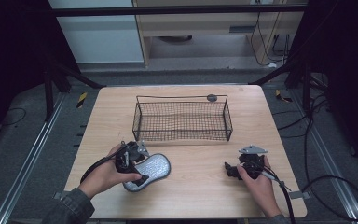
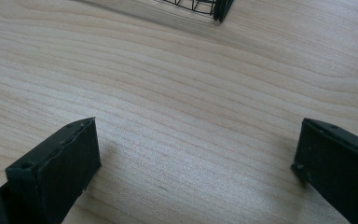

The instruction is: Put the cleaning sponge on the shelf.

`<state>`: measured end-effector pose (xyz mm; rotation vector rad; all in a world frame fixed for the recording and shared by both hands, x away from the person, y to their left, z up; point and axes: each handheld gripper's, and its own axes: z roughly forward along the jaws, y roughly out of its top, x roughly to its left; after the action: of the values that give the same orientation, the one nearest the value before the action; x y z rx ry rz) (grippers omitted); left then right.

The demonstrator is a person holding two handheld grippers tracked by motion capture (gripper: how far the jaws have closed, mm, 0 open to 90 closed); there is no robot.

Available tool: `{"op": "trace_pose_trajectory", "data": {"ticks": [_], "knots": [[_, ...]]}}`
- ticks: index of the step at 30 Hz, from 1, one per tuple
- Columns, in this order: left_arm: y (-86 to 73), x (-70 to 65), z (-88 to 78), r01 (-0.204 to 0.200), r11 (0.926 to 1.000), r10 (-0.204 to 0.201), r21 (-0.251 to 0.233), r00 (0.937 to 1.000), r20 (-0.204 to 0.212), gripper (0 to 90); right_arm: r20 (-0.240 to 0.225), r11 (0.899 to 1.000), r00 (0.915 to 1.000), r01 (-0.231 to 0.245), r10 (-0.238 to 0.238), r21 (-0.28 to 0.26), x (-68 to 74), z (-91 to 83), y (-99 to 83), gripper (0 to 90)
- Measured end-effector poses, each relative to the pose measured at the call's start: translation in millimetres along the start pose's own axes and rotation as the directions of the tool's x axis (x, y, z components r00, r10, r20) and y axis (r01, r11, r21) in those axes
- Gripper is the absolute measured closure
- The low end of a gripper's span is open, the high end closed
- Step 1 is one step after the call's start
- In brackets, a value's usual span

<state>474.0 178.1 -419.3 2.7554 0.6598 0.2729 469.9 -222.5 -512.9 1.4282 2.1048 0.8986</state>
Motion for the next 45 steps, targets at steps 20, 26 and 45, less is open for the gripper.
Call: {"op": "trace_pose_trajectory", "data": {"ticks": [20, 26, 45], "knots": [[7.2, 11.2, 41.5, 0.027, 0.9942, -0.034, 0.104, 0.9973, 0.064, 4.2, 0.001, 1.0, 1.0, 0.004, -0.004, 0.001, 0.0, 0.3, 0.1, 0.4], [5.2, 10.7, 42.5, 0.046, 0.9944, -0.052, 0.096, 0.9963, 0.068, 4.1, 0.003, 1.0, 1.0, 0.002, -0.002, 0.001, 0.6, 0.3, 0.1, 0.4], [11.1, 8.5, 55.9, 0.048, 0.9922, -0.057, 0.115, 0.9955, 0.077, 3.7, -0.007, 1.0, 0.9999, 0.012, -0.012, 0.0, 2.4, 0.5, 0.1, 0.4]]}}
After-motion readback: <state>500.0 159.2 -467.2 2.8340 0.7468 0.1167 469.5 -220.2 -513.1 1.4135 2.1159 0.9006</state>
